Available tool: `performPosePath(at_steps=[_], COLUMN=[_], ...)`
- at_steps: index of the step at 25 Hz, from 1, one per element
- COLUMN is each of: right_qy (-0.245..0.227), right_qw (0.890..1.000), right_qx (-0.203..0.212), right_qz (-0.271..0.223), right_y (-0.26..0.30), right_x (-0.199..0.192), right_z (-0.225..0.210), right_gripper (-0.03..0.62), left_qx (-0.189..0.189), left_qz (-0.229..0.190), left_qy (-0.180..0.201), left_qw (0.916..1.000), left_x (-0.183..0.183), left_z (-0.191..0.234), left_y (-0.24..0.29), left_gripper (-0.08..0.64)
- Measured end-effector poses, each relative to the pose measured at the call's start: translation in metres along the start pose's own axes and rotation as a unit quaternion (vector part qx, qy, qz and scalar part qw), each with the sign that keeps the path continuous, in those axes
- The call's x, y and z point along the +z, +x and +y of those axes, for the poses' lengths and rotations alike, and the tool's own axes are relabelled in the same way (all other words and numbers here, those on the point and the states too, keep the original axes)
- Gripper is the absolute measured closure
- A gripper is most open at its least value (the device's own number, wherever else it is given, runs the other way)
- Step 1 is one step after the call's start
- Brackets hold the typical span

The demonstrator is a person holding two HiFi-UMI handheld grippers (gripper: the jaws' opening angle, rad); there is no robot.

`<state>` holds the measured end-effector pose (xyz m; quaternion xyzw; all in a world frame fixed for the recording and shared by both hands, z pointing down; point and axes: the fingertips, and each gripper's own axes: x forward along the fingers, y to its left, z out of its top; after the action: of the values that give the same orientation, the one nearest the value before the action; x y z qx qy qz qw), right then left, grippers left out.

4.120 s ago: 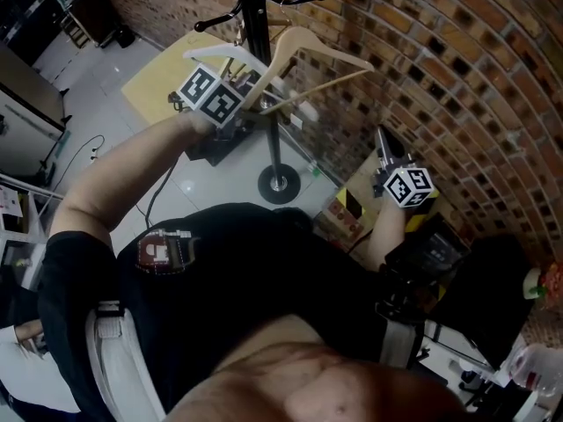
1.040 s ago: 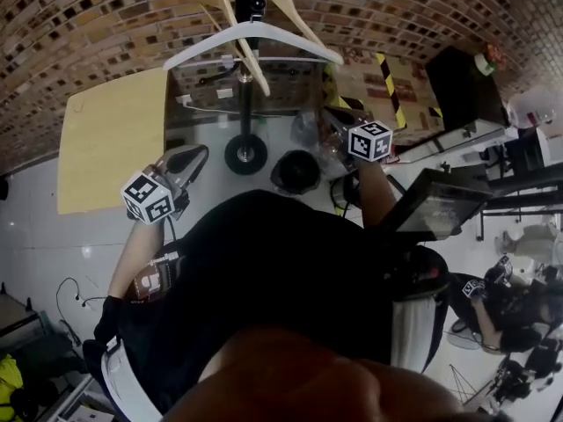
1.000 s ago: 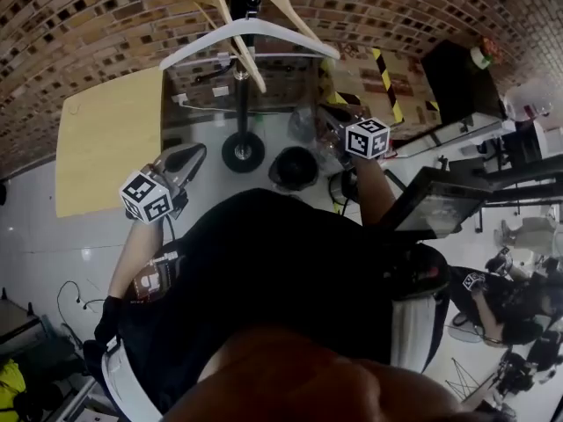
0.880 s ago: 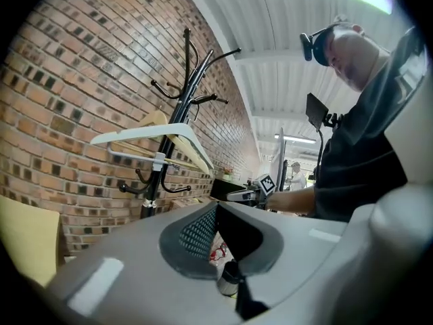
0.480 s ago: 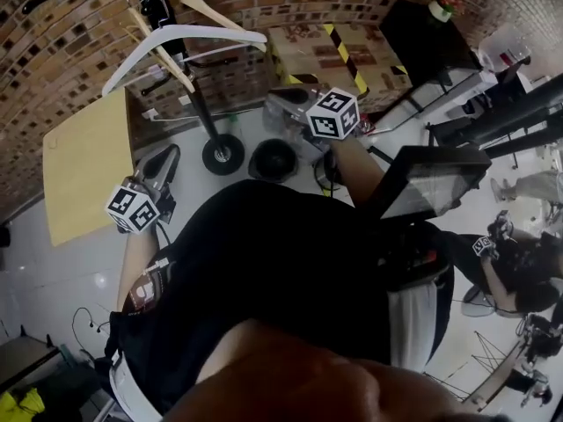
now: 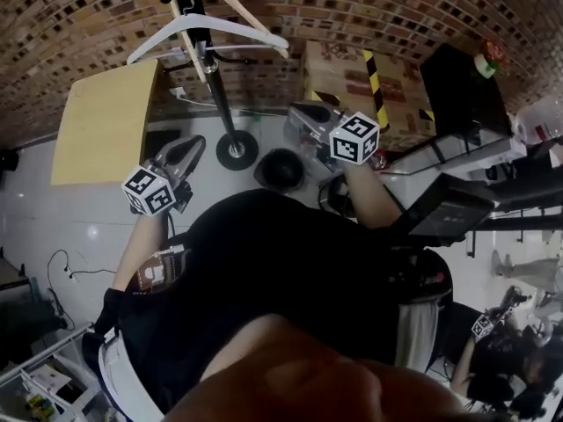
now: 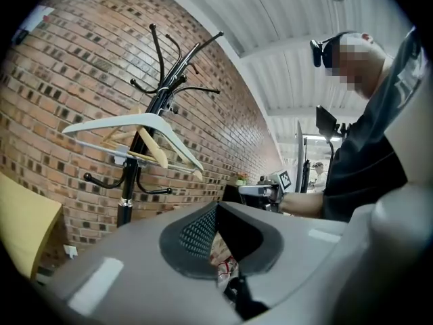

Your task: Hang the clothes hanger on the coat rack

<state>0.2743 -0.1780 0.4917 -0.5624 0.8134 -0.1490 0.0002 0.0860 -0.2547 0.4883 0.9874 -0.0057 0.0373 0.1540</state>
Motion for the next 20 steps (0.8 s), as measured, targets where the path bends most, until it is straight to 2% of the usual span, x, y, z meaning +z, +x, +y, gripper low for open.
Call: performPosePath(at_steps=[4,8,13,20], right_qy=[0.008,0.016,0.032,0.006], right_qw=[1.000,0.999,0.998,0.998], right_qx=[-0.003,-0.024,-0.044,-0.055], right_qz=[-0.007,-0.021,-0.016,-0.013], right_y=[0.008,0.025,0.050,0.061], right_x=[-0.003,-0.002,-0.009,0.006], right_z=[0.005,0.012,0.024,0.021], right_gripper=[0.580,0.580,0.580,0.580], left_qx=[0.006,-0.003,-0.008,-0.023], left_qz=[-0.015,-0.033,-0.025,-0.032], left_qy=[0.010,0.007,0.002,0.003], left_qw=[0.9998,0.9994,0.9997,0.9992], left_x=[0.010,0.013,0.009,0.018], left_z=[0.015,0.043,0.071,0.084], left_y=[-0.014,-0.030,-0.056,-0.052], left_gripper=[0.558,0.558,0.558,0.558])
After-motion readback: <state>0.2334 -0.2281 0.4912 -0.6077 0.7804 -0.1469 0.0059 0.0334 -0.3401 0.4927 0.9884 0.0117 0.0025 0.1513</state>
